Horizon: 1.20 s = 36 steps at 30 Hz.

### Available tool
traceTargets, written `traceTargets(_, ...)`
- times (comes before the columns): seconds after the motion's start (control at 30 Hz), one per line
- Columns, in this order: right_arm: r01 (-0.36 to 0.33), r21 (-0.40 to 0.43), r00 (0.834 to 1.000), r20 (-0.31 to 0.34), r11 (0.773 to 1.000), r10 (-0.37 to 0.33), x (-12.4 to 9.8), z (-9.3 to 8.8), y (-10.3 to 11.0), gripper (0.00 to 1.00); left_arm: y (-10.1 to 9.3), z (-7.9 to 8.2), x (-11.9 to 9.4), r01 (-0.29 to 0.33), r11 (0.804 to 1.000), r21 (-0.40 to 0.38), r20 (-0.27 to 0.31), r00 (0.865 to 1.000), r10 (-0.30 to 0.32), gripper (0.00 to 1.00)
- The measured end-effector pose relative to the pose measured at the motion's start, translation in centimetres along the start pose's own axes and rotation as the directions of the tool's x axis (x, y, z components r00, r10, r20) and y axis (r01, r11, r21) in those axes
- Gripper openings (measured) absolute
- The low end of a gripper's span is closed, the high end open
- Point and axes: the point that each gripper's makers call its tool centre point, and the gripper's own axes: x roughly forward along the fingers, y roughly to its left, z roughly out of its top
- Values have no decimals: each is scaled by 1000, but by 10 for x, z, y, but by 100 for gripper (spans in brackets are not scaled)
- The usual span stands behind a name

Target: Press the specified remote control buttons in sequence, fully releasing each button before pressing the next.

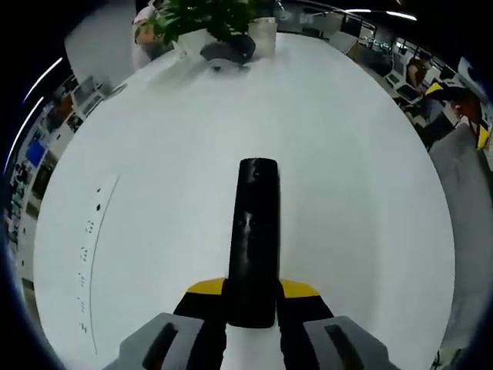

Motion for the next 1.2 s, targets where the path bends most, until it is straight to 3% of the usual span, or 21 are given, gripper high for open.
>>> traceTargets(0.23,-2,-12,1000,20,1000,2,-6,5,2,65,-6,0,1,-7,1000,-8,-8,1000,7,24)
traceTargets(0.57,-23,-34,999,34,999,25,-12,8,13,55,-38,-1,2,2,1000,4,-6,1000,-2,24)
traceTargets(1.2,-39,-52,995,85,998,43,-24,10,25,51,-103,-3,4,14,1000,14,-1,1000,-14,24)
